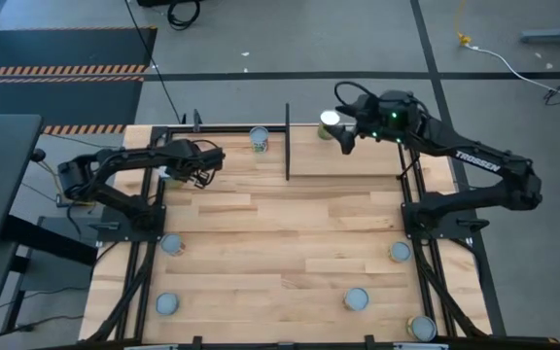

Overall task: Pick and place cans onto a shelf
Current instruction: Put the blue/yellow can on the shelf

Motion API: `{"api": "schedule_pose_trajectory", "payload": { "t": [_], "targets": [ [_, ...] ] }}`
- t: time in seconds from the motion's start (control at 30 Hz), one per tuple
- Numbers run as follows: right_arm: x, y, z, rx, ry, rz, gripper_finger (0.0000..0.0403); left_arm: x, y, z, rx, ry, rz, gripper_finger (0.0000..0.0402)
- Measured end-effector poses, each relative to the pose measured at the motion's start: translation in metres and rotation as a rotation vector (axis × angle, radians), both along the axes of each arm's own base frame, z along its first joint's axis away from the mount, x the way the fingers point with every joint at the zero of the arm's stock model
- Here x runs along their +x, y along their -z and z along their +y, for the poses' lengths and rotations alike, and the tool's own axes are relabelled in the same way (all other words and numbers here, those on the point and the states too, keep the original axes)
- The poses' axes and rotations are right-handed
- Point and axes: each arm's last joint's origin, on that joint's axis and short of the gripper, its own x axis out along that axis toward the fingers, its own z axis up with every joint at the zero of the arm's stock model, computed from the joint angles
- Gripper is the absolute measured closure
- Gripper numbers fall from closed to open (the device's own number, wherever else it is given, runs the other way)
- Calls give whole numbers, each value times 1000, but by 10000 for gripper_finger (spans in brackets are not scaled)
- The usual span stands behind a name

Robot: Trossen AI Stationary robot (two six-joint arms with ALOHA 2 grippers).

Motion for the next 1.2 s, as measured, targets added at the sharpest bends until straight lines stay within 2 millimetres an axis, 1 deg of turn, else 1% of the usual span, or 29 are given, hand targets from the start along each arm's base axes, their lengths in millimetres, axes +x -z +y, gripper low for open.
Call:
{"api": "schedule_pose_trajectory", "payload": {
  "t": [0.1, 0.17, 0.23, 0.33, 0.43, 0.53, 0.6, 0.7, 0.77, 0.83, 0.9, 0.97, 1.07, 1.2],
  "targets": [
    [1, -2, 9, -33, -44, 7, 34, 4, 0, -5, -2, 25, -10, 389],
    [2, -4, 17, -19, -81, -7, 38, 8, -2, -11, -24, 49, -22, 389],
    [3, -9, 30, -1, -125, -59, 44, 15, -7, -21, -52, 78, -45, 394],
    [5, -18, 55, 13, -184, -143, 54, 31, -23, -40, -42, 156, -97, 398],
    [9, -20, 81, 42, -218, -175, 62, 49, -42, -63, -27, 250, -187, 399],
    [17, -18, 109, 69, -250, -183, 66, 64, -59, -93, -40, 345, -313, 400],
    [24, -13, 130, 91, -296, -170, 66, 73, -69, -114, -51, 421, -402, 400],
    [36, -2, 163, 104, -368, -136, 66, 84, -76, -147, -68, 545, -534, 401],
    [42, 8, 184, 105, -403, -100, 66, 92, -74, -169, -97, 615, -619, 401],
    [48, 18, 202, 102, -445, -57, 66, 102, -68, -189, -136, 672, -676, 401],
    [54, 28, 216, 75, -491, -12, 66, 112, -56, -208, -176, 733, -694, 401],
    [58, 39, 228, 19, -546, 43, 66, 123, -43, -223, -199, 778, -668, 401],
    [65, 54, 241, -65, -619, 126, 66, 143, -32, -240, -198, 851, -601, 401],
    [76, 72, 249, -122, -644, 198, 67, 170, -26, -254, -184, 957, -520, 399]
  ]
}}
